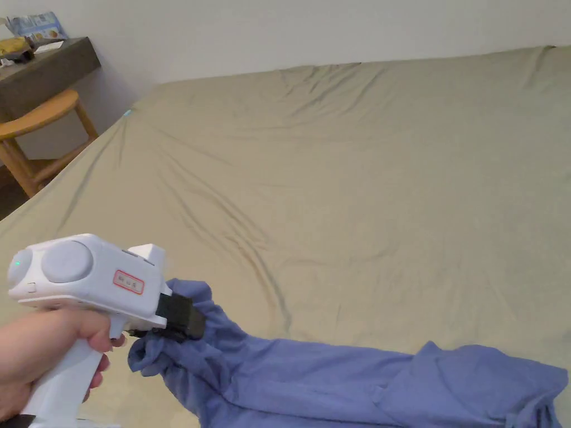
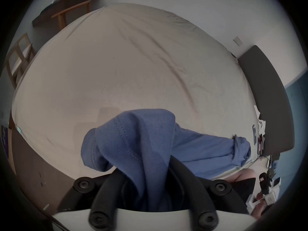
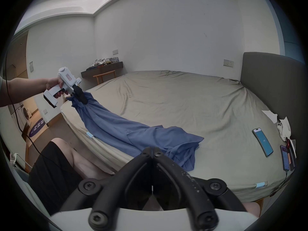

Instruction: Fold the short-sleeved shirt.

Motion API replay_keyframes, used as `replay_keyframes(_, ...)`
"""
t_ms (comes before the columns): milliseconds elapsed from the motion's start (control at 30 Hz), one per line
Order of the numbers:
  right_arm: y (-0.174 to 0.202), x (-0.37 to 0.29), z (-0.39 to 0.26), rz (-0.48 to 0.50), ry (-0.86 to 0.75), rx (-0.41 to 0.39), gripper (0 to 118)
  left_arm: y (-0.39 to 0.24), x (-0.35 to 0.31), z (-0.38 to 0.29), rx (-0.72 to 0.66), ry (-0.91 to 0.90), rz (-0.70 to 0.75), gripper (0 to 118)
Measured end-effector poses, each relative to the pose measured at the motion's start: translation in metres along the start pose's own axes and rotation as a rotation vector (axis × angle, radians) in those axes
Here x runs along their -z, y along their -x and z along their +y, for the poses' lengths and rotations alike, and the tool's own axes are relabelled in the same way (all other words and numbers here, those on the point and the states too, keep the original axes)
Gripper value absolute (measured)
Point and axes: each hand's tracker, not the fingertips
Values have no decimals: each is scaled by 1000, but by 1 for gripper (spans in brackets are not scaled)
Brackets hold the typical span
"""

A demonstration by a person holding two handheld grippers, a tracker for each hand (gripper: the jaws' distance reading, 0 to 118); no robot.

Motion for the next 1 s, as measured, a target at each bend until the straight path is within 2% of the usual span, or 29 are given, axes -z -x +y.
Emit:
replay_keyframes(100, 0, -7, -2, 8, -22, 12, 1, -54, 45, 1, 33, 71, -47, 10)
replay_keyframes(167, -1, -10, -3, 2, -15, 15, 1, -70, 88, 6, -35, 117, -35, 10)
replay_keyframes(233, -2, -16, -5, -21, -19, 2, 1, -94, 122, 5, -16, 165, -54, 10)
replay_keyframes(300, -5, -25, -9, -32, -17, 7, 1, -109, 149, 4, -53, 175, -60, 10)
replay_keyframes(400, -10, -33, -16, -51, -6, 33, 1, -136, 161, -1, -46, 203, -131, 12)
replay_keyframes(433, -12, -35, -18, -55, -2, 35, 1, -146, 153, -1, -12, 201, -160, 17)
replay_keyframes(500, -15, -38, -21, -65, 6, 42, 1, -157, 125, 1, 49, 152, -267, 63)
replay_keyframes(567, -19, -38, -22, -63, 12, 49, 1, -152, 80, 1, 50, 17, -358, 102)
replay_keyframes(600, -19, -38, -23, -64, 10, 52, 1, -145, 60, 0, 57, -46, -392, 103)
replay_keyframes(667, -19, -37, -22, -60, 5, 57, 1, -125, 37, -4, 27, -129, -335, 98)
replay_keyframes(733, -18, -34, -21, -41, 3, 56, 1, -108, 31, -9, 33, -175, -195, 77)
replay_keyframes(767, -16, -32, -20, -32, 2, 48, 1, -100, 40, -12, 41, -180, -95, 57)
replay_keyframes(800, -14, -30, -19, -23, 4, 41, 1, -93, 54, -16, 30, -146, 15, 42)
replay_keyframes(833, -12, -29, -18, -17, 5, 34, 1, -96, 72, -19, 26, -98, 27, 27)
replay_keyframes(867, -10, -28, -17, -11, 2, 27, 1, -98, 87, -25, 23, -45, -2, 2)
replay_keyframes(933, -7, -27, -16, -5, -1, 18, 1, -114, 113, -38, 0, 2, -97, 0)
replay_keyframes(1000, -6, -27, -17, -5, 1, 23, 1, -136, 137, -46, 41, 35, -135, 0)
